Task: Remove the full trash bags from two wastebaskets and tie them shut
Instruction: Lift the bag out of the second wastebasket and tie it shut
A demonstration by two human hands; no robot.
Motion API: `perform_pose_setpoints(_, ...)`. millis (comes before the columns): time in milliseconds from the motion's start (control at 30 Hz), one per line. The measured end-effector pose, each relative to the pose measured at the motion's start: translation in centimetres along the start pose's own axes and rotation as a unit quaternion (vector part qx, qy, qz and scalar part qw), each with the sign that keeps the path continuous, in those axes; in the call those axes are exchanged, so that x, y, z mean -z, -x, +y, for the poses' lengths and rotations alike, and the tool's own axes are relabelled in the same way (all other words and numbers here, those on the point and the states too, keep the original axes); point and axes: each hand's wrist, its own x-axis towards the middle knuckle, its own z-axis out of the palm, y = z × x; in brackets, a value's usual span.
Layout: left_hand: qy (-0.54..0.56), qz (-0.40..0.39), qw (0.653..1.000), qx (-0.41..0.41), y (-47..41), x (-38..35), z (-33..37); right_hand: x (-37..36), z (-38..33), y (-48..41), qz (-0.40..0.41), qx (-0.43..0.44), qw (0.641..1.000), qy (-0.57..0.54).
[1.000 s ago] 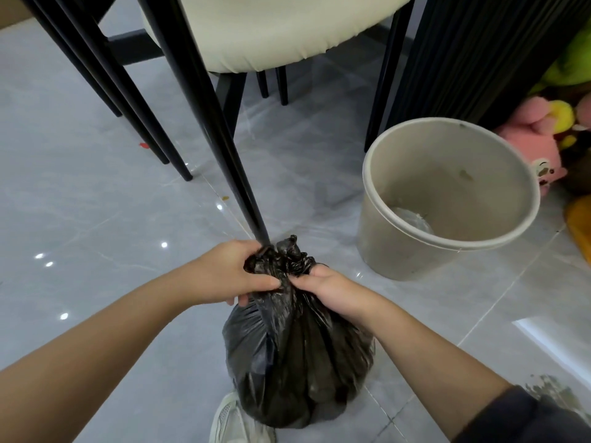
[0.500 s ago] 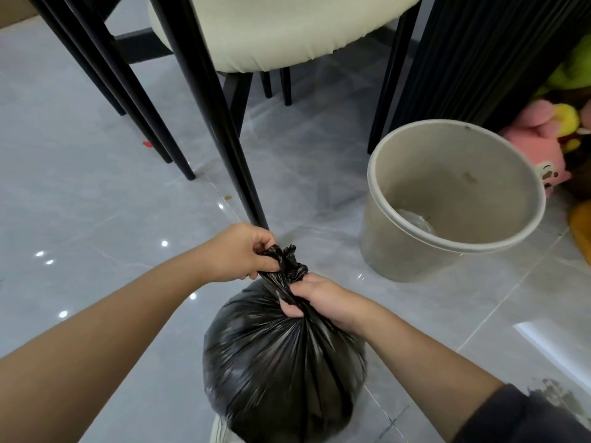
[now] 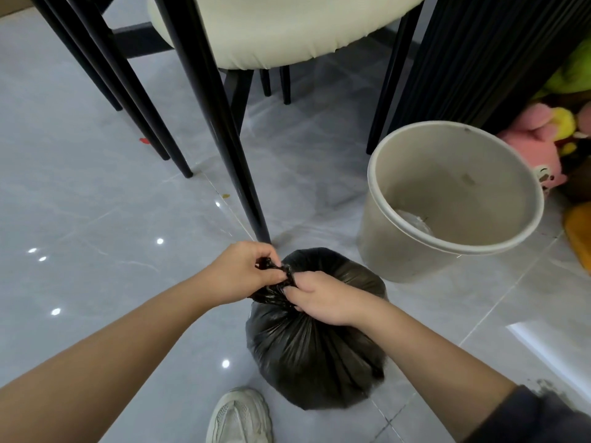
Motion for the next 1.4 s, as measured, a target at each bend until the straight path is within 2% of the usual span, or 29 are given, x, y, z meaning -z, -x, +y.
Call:
perform_pose_setpoints(67,0.116,0.014,0.989,0.089,0.3,-0.1,-0.3,0.1,0.2,0.3,0.012,0.035,0.998,0.058)
perform_pose_setpoints(133,0.214,0.005,0.958,0.191,0.6,-0.5,-0.4,0.0,0.6,0.4,0.029,0.067,0.988,0.137)
perform_pose_setpoints(200,0.234,-0.004,0.946,0.225,0.7,-1.2,-0.5,-0.4,1.1,0.3,0.040,0.080,0.981,0.169)
perform_pose_setpoints(233,0.209,0.013,0.958,0.196,0.8,-1.6,-0.7,-0.6,1.4,0.2,0.042,0.076,0.983,0.161)
perform_pose_setpoints(300,0.041,0.067,0.997,0.025,1.9,-1.7,-1.0,-0.3,2.0,0.2,0.047,0.057,0.991,0.108)
perform_pose_setpoints(333,-0.062,0.060,0.994,-0.066,2.7,-1.6,-1.1,0.1,2.2,0.3,0.050,0.049,0.994,0.079)
perform_pose_setpoints(367,-0.143,0.037,0.981,-0.125,3.2,-1.7,-1.3,0.4,2.3,0.3,0.052,0.046,0.996,0.058)
perform_pose_setpoints(433,-0.224,0.010,0.961,-0.159,3.4,-2.1,-1.7,0.8,2.1,0.4,0.043,0.048,0.997,0.045)
perform_pose_setpoints(500,-0.219,0.032,0.962,-0.158,2.8,-2.6,-1.9,0.8,1.8,0.4,0.026,0.049,0.998,0.043)
perform_pose_setpoints(567,-0.137,0.045,0.983,-0.112,1.9,-2.7,-1.7,0.9,1.7,0.5,0.026,0.055,0.997,0.056)
perform_pose_setpoints(633,0.051,0.019,0.998,0.013,1.5,-2.7,-1.2,1.0,1.8,0.4,0.041,0.075,0.992,0.093)
perform_pose_setpoints(667,0.171,0.001,0.982,0.079,1.4,-2.6,-0.9,1.0,1.8,0.3,0.049,0.086,0.988,0.115)
perform_pose_setpoints(733,0.350,-0.021,0.920,0.174,1.3,-2.8,-0.3,0.8,1.8,0.1,0.062,0.106,0.981,0.150)
perform_pose_setpoints(800,0.419,-0.015,0.887,0.194,1.7,-3.1,0.4,0.5,2.0,-0.1,0.075,0.116,0.980,0.140)
perform_pose_setpoints(867,0.431,0.019,0.894,0.119,2.4,-3.5,0.9,0.4,2.5,-0.3,0.090,0.091,0.991,0.051)
perform_pose_setpoints(900,0.385,0.046,0.920,0.051,2.8,-3.8,0.8,0.4,2.9,-0.4,0.089,0.071,0.993,-0.005)
perform_pose_setpoints(967,0.139,0.092,0.979,-0.113,3.5,-3.9,-0.6,0.7,3.1,-0.5,0.070,0.046,0.991,-0.107)
perform_pose_setpoints(1033,-0.104,0.082,0.963,-0.235,3.2,-4.0,-2.3,1.0,3.0,-0.7,0.039,0.042,0.984,-0.168)
perform_pose_setpoints(1133,-0.269,0.075,0.927,-0.251,1.9,-4.4,-3.5,1.1,2.7,-1.0,0.001,0.048,0.987,-0.155)
perform_pose_setpoints(1300,-0.400,0.080,0.871,-0.274,0.7,-2.3,-2.4,1.1,2.3,-0.9,-0.031,0.048,0.993,-0.101)
perform_pose_setpoints(1333,-0.414,0.076,0.865,-0.271,0.6,-2.0,-2.3,1.2,2.2,-0.9,-0.028,0.052,0.995,-0.078)
perform_pose_setpoints(1400,-0.380,0.054,0.890,-0.247,0.5,-1.7,-2.2,1.4,2.2,-0.8,-0.014,0.055,0.998,-0.001)
